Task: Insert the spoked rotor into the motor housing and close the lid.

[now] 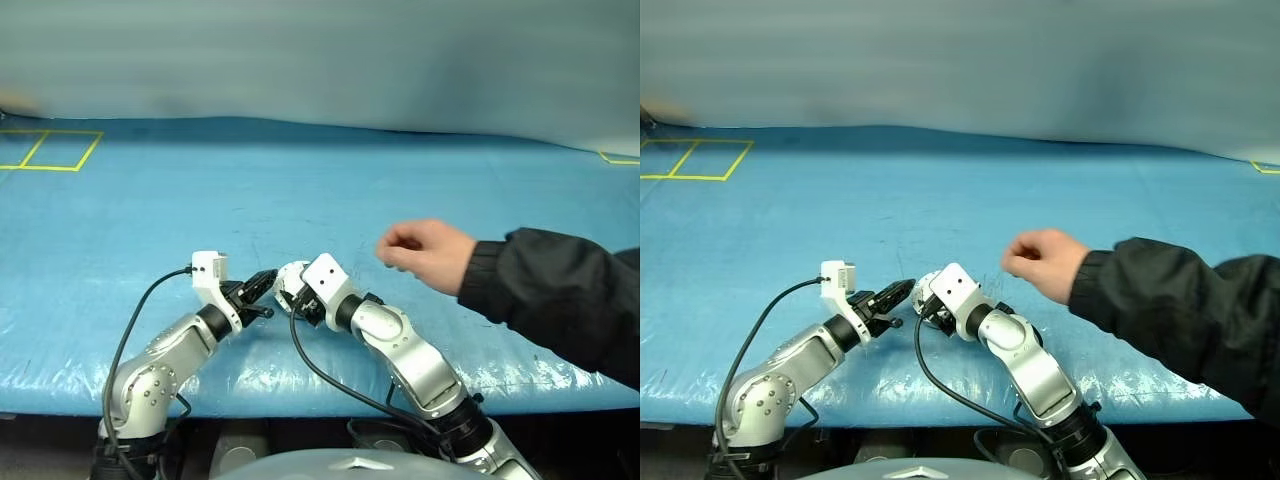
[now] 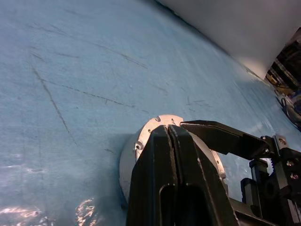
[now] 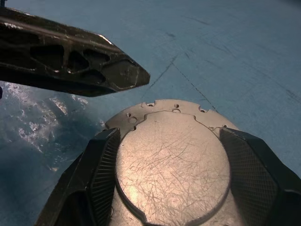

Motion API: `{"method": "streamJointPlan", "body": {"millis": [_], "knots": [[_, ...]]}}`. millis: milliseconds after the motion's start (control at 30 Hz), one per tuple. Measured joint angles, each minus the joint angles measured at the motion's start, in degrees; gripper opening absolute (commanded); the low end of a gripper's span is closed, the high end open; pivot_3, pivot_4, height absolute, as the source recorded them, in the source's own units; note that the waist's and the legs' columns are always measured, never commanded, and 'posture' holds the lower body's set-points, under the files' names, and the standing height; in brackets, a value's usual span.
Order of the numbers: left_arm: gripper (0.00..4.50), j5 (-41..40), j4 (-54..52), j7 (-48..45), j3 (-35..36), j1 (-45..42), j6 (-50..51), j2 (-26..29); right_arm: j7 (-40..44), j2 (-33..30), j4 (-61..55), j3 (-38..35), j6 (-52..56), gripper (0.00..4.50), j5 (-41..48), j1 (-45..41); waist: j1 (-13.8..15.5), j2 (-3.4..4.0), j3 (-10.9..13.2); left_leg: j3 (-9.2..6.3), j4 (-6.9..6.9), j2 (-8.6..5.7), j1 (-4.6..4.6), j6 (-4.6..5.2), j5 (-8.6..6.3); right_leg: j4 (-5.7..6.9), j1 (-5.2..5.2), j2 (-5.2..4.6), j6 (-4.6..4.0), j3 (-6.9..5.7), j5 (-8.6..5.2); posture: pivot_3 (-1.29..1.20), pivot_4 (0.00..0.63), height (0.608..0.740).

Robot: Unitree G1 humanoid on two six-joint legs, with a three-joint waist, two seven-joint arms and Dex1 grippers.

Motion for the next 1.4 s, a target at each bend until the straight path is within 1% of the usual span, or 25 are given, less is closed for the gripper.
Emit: {"method": "streamJointPlan", "body": {"millis": [133,333,400,467,500,633,700,800,867,933,1000,1233,1400], "knots": [[0.0,3.02,2.76,0.89,-1.27,-1.97,0.89,-0.53,-0.05,0.14,0.14,-0.03,0.02,3.04,0.0,-0.07,0.0,-0.02,0.01,0.0,-0.02,0.0,0.0,-0.06,-0.04,-0.01,-0.01,0.0,0.0,0.0,0.0,0.0,0.15,0.74],[0.0,5.19,3.4,1.1,-2.0,-3.27,1.24,-1.8,-0.18,0.16,0.13,-0.1,0.08,3.04,0.0,0.0,0.04,-0.03,0.01,0.0,-0.02,-0.01,0.0,-0.15,-0.09,-0.03,0.0,-0.01,0.0,0.0,0.0,0.0,0.15,0.74],[0.0,5.39,3.5,0.82,-2.16,-3.59,1.47,-1.9,0.02,0.36,-0.05,-0.73,0.28,3.78,0.4,0.37,0.1,-0.04,0.0,-0.01,-0.03,-0.01,0.0,-0.19,-0.11,-0.04,0.0,-0.01,0.0,0.0,0.0,0.0,0.15,0.74],[0.0,5.43,3.51,0.24,-2.36,-3.74,1.52,-1.97,0.24,0.64,-0.49,-2.21,0.61,4.4,1.21,0.96,0.16,-0.06,-0.01,-0.01,-0.04,-0.02,-0.02,-0.2,-0.12,-0.07,0.0,-0.03,0.0,0.0,0.0,0.0,0.15,0.74],[0.0,5.46,3.53,0.06,-2.39,-3.8,1.53,-1.97,0.3,0.61,-0.85,-2.77,0.69,4.46,1.48,1.36,0.2,-0.06,-0.01,0.0,-0.06,-0.02,-0.03,-0.21,-0.13,-0.11,-0.01,-0.03,0.0,0.0,0.0,0.0,0.15,0.74],[0.0,5.75,3.55,-0.8,-2.48,-4.09,1.56,-1.91,0.68,0.48,-3.63,-5.1,0.72,4.46,3.3,4.54,0.69,-0.06,-0.01,-0.01,-0.22,-0.02,-0.09,-0.07,-0.08,-0.31,-0.05,-0.02,0.0,0.0,-0.02,0.0,0.15,0.74],[0.0,5.89,3.43,-1.04,-2.58,-4.04,1.59,-1.77,1.91,0.32,-6.09,-7.47,1.56,4.46,5.98,6.82,0.92,-0.06,0.0,-0.02,-0.24,-0.02,-0.16,-0.03,-0.13,-0.42,-0.05,-0.02,0.0,0.0,-0.02,0.0,0.15,0.74],[0.0,6.43,3.19,-1.75,-2.14,-3.68,1.52,-0.97,3.98,0.45,-9.65,-12.79,4.98,4.46,12.19,10.75,0.92,-0.06,0.05,-0.02,-0.25,-0.02,-0.23,0.03,-0.22,-0.61,-0.05,-0.02,-0.01,0.0,-0.02,0.0,0.15,0.74],[0.0,6.8,3.09,-2.45,-2.06,-3.59,1.35,-0.33,4.43,2.66,-12.09,-18.22,10.3,4.46,18.97,13.57,0.91,-0.06,0.13,-0.02,-0.28,0.0,-0.32,0.03,-0.24,-0.62,-0.14,-0.01,-0.01,0.0,-0.02,0.0,0.15,0.74],[0.0,7.1,3.09,-2.76,-1.92,-3.62,1.24,0.08,4.3,3.49,-12.94,-20.77,13.52,4.46,22.44,14.22,0.8,-0.03,0.18,-0.01,-0.27,0.0,-0.45,0.04,-0.23,-0.62,-0.28,0.0,0.0,0.0,-0.01,0.0,0.15,0.74],[0.0,7.4,3.08,-3.16,-1.91,-3.63,1.2,0.23,3.21,6.02,-13.28,-23.82,17.28,4.46,26.7,14.56,0.82,-0.03,0.19,-0.02,-0.27,0.01,-0.52,0.04,-0.23,-0.62,-0.35,0.01,-0.01,-0.01,-0.01,0.0,0.15,0.74],[0.0,8.36,3.04,-3.62,-2.16,-3.66,1.1,0.37,-1.04,14.11,-12.1,-29.01,24.61,4.46,36.66,14.6,0.84,0.01,0.23,-0.04,-0.27,0.01,-0.78,0.04,-0.23,-0.63,-0.55,0.01,-0.02,-0.02,0.0,0.0,0.15,0.74],[0.0,9.23,3.04,-4.21,-2.27,-3.65,0.9,0.14,-4.11,14.48,-8.32,-32.65,27.74,4.46,45.3,14.47,0.87,0.05,0.27,-0.04,-0.27,0.01,-0.82,0.05,-0.24,-0.64,-0.56,0.01,-0.02,-0.02,0.0,0.0,0.15,0.74]]}}
